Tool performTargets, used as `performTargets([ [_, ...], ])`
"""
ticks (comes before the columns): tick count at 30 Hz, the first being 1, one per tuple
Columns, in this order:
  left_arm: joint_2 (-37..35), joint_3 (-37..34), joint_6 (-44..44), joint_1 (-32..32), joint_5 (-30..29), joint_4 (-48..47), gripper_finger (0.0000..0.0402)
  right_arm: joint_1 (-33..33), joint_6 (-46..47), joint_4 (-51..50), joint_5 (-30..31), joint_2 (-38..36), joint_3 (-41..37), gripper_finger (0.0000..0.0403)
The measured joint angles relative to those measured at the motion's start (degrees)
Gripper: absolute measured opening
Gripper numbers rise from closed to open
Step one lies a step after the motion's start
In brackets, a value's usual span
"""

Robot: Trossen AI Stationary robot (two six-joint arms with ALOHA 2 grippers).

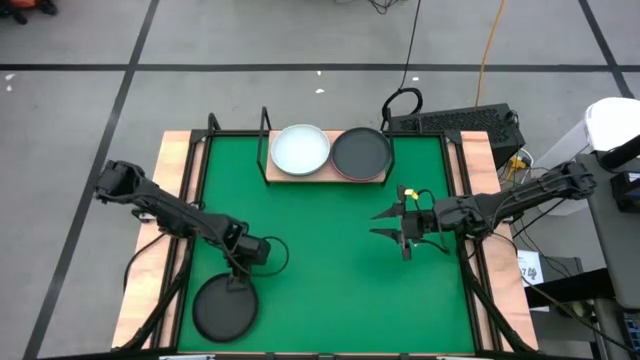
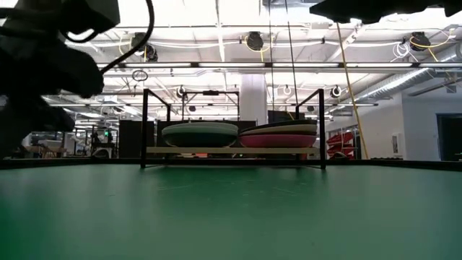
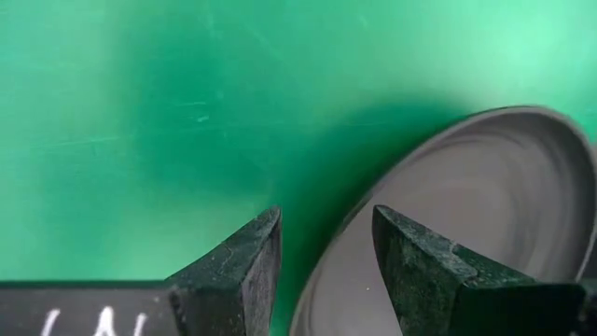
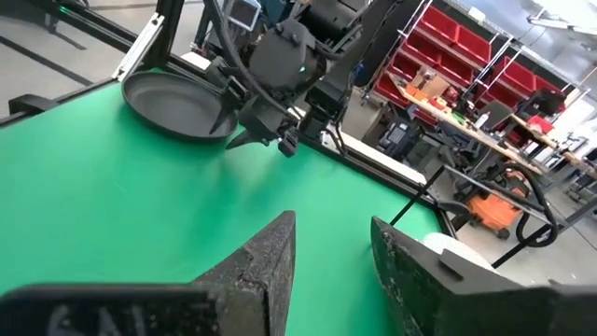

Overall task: Place and stack plates onto a shelf
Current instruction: Stack the black plate on top of the white plate on the shelf

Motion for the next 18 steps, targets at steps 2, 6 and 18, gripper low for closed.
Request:
performTargets([
  [2, 1.8, 0.0, 0.2, -0.3, 0.8, 0.6, 0.0172, 0.0, 0.2, -0.5, 0.0, 0.0, 0.0, 0.0123],
  [6, 5.2, 0.1, 0.2, -0.5, 2.2, 2.0, 0.0172, 0.0, 0.2, -1.3, 0.0, 0.0, 0.0, 0.0123],
  [18, 4.3, 0.0, 1.5, 2.7, 7.1, 3.0, 0.0013, 0.0, 1.0, -1.6, 0.0, 0.0, 0.0, 0.0123],
])
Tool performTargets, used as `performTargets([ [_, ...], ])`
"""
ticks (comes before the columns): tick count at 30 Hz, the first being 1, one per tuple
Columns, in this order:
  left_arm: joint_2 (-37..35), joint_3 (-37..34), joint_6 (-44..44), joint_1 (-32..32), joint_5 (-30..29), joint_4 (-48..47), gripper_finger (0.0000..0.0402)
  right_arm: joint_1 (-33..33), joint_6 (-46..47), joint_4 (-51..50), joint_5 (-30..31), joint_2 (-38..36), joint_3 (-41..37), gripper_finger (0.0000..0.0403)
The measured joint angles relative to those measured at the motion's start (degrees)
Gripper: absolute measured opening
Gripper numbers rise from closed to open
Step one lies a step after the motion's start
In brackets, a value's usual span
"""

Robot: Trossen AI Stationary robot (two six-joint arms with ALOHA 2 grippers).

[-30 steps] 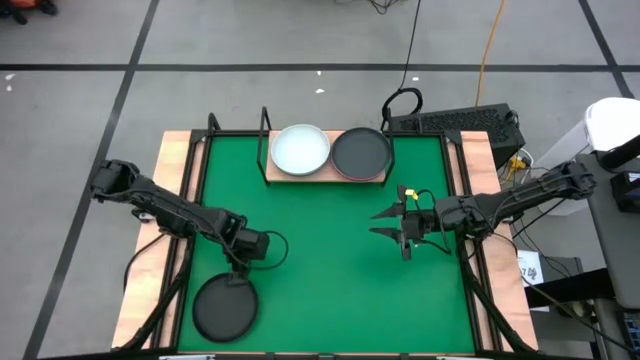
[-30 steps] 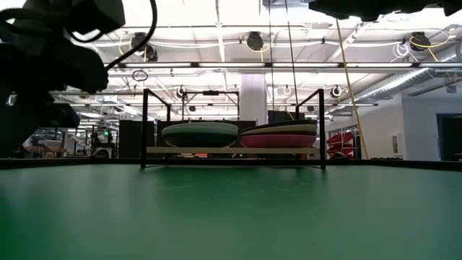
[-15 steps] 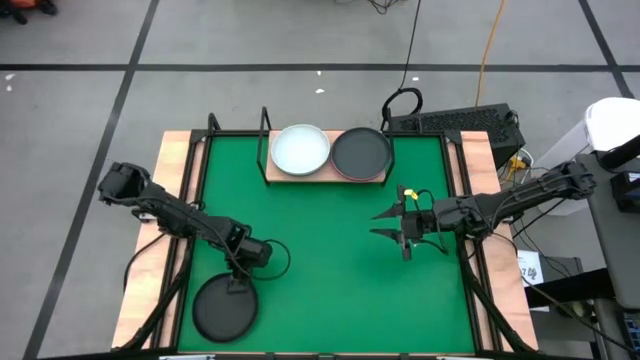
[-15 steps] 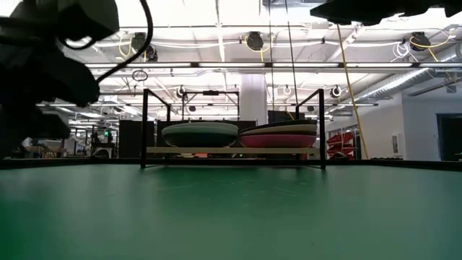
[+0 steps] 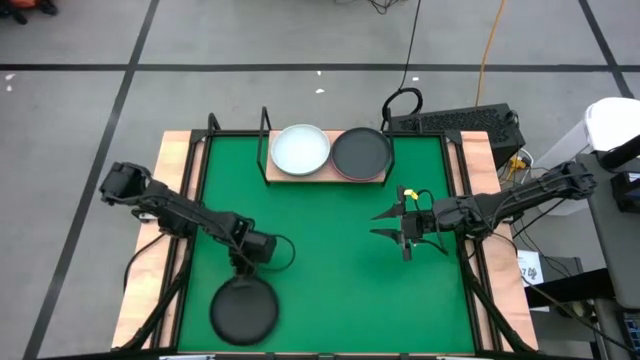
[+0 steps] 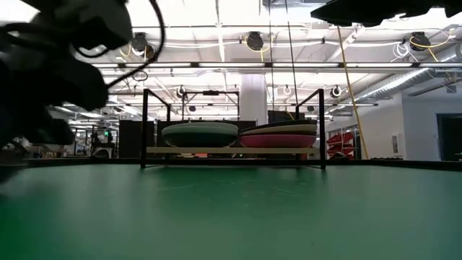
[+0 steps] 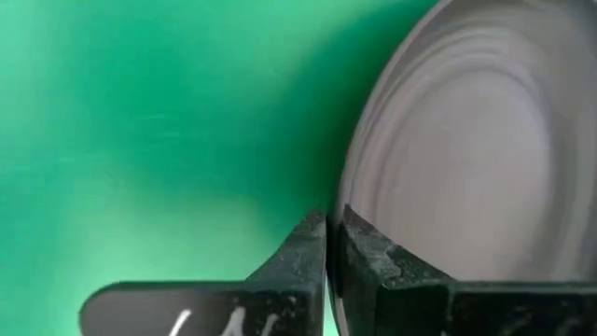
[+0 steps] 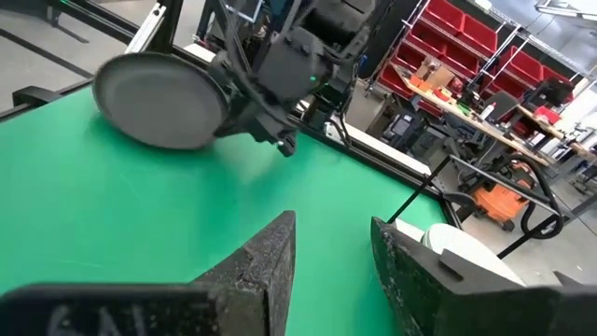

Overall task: Place and stack plates onto a shelf
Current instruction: Stack the black plate on top of the white plate on the shelf

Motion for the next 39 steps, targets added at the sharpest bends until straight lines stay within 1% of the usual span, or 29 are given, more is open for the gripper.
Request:
performTargets([
  [4, -2.1, 1.8, -1.1, 3.4, -0.7, -1.1, 0.0011, 0.0, -0.2, 0.0, 0.0, 0.0, 0.0, 0.0123],
  [6, -3.6, 4.1, -0.3, 5.9, -2.7, -2.3, 0.0010, 0.0, -0.9, 0.0, 0.0, 0.0, 0.0, 0.0123],
  [9, -6.1, 8.3, 3.8, 10.3, -8.8, -5.6, 0.0010, 0.0, -1.7, 0.5, 0.0, 0.0, 0.0, 0.0123],
  [14, -7.6, 18.3, 12.8, 20.6, -22.9, -13.1, 0.0010, 0.0, -2.5, 1.0, 0.0, 0.0, 0.0, 0.0123],
  [17, -7.6, 24.3, 19.5, 27.8, -29.6, -12.8, 0.0010, 0.0, -2.5, 1.0, 0.0, 0.0, 0.0, 0.0123],
  [19, -7.4, 27.7, 23.0, 33.3, -31.4, -10.3, 0.0010, 0.0, -2.2, 0.9, 0.0, 0.0, 0.0, 0.0123],
  [22, -6.5, 31.5, 24.9, 41.8, -31.9, -7.0, 0.0010, 0.0, -1.3, 0.9, 0.0, 0.0, 0.0, 0.0123],
  [25, -6.2, 33.1, 24.4, 49.6, -31.5, -4.0, 0.0010, 0.0, -1.1, 0.6, -0.1, 0.0, 0.0, 0.0123],
  [29, -5.2, 33.0, 22.8, 58.1, -27.8, -2.4, 0.0010, 0.0, -1.0, 0.6, -0.1, 0.0, 0.0, 0.0123],
  [31, -4.0, 33.1, 20.7, 60.3, -26.9, -0.1, 0.0013, 0.0, -1.0, 0.6, -0.1, 0.0, 0.0, 0.0123],
  [33, -2.9, 33.0, 19.1, 61.9, -25.8, -1.0, 0.0023, 0.0, -1.0, 0.7, -0.1, 0.0, 0.0, 0.0123],
  [36, -0.7, 33.0, 19.0, 62.4, -25.3, -0.4, 0.0036, 0.0, -1.0, 0.5, -0.1, 0.0, 0.0, 0.0123],
  [39, 1.5, 33.0, 18.8, 62.4, -25.1, 0.0, 0.0041, 0.0, -0.8, 0.5, -0.1, 0.0, 0.0, 0.0123],
])
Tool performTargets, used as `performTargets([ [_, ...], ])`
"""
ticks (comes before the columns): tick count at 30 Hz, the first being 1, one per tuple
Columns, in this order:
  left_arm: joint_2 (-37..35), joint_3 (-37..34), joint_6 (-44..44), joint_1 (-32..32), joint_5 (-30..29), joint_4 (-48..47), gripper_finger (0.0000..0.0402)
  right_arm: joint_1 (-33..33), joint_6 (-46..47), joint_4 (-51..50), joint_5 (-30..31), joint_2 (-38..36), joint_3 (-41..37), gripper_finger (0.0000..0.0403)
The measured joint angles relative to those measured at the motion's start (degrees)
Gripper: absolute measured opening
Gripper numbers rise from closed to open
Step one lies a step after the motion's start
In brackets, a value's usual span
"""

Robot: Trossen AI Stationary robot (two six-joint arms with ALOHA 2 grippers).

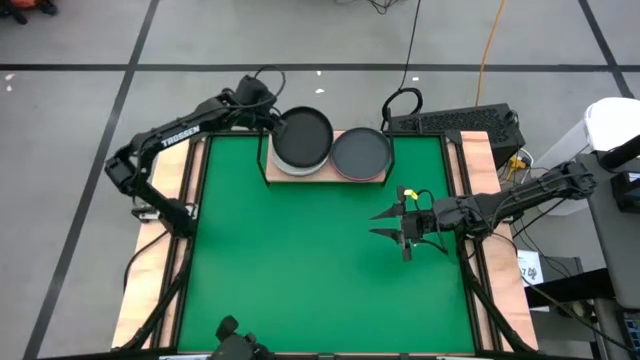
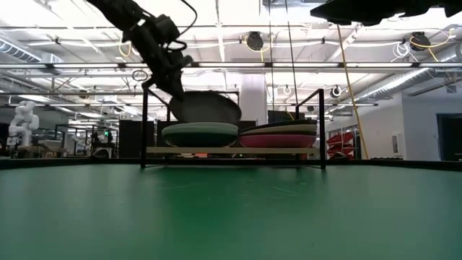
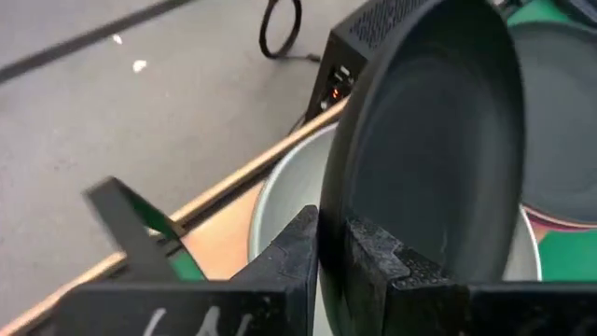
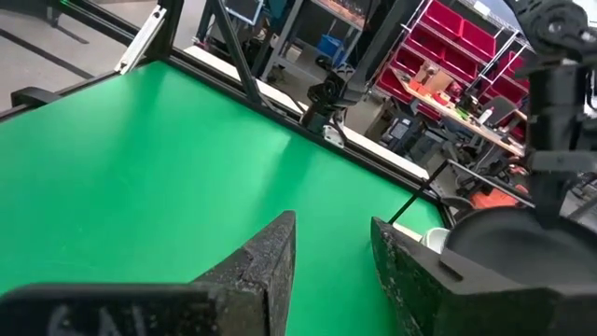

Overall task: Place and stack plates onto a shelf
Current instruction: Stack the black plate on top of the white plate on the shelf, then return to Home Position

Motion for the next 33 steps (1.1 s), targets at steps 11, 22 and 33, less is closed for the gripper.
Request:
performTargets([
  [11, 3.4, 0.0, 2.4, -0.9, 2.6, 0.5, 0.0111, 0.0, 1.3, 0.0, 0.0, 0.0, 0.0, 0.0123],
  [22, 0.2, 8.9, 4.0, -1.0, 3.9, -4.9, 0.0206, 0.2, 1.3, -0.5, 2.3, -1.0, 0.0, 0.0123],
  [33, -18.1, 6.7, 10.2, -9.7, 3.3, -2.7, 0.0134, 0.2, 1.5, -5.7, 2.8, -16.1, 0.0, 0.0123],
])
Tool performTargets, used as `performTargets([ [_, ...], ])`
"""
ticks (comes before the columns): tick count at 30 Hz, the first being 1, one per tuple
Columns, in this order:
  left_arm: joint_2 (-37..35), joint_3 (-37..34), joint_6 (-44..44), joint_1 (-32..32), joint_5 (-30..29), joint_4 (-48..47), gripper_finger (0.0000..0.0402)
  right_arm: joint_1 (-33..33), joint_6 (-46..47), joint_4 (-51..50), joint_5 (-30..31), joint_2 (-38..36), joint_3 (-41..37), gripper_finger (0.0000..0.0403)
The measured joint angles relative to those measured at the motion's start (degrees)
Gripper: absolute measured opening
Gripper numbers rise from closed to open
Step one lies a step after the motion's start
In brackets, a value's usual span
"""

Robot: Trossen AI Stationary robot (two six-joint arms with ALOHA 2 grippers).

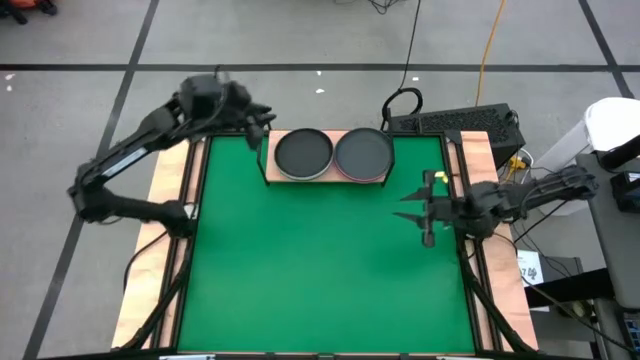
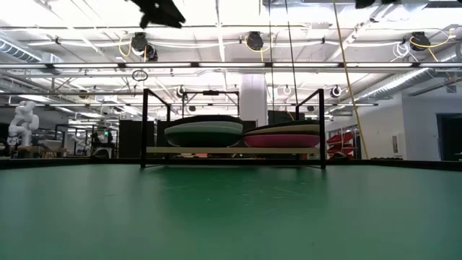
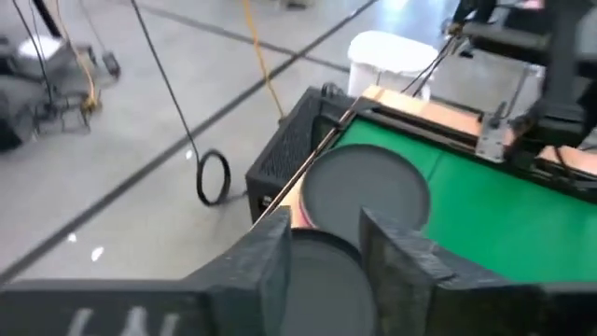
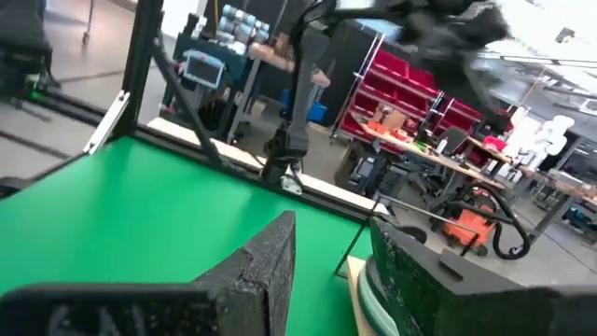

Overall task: Place and stack plates onto a shelf
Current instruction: Return to Home Position

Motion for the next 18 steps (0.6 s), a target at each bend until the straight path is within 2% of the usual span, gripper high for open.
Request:
performTargets([
  [4, -8.8, -8.1, 0.1, -3.8, -1.5, 3.8, 0.0083, 0.0, 1.3, -5.7, 0.0, -6.1, 0.0, 0.0123],
  [10, -21.0, -23.4, -2.2, -7.7, -1.2, 16.3, 0.0013, 0.0, 4.7, -11.2, -0.2, -13.6, 0.0, 0.0123],
  [14, -27.5, -33.0, -3.1, -9.9, 0.8, 25.5, 0.0006, 0.0, 5.8, -12.3, -0.3, -17.3, -1.9, 0.0123],
  [18, -32.2, -42.4, -3.2, -10.9, 1.1, 33.9, 0.0005, 0.0, 5.9, -9.6, -0.1, -20.9, -7.3, 0.0123],
])
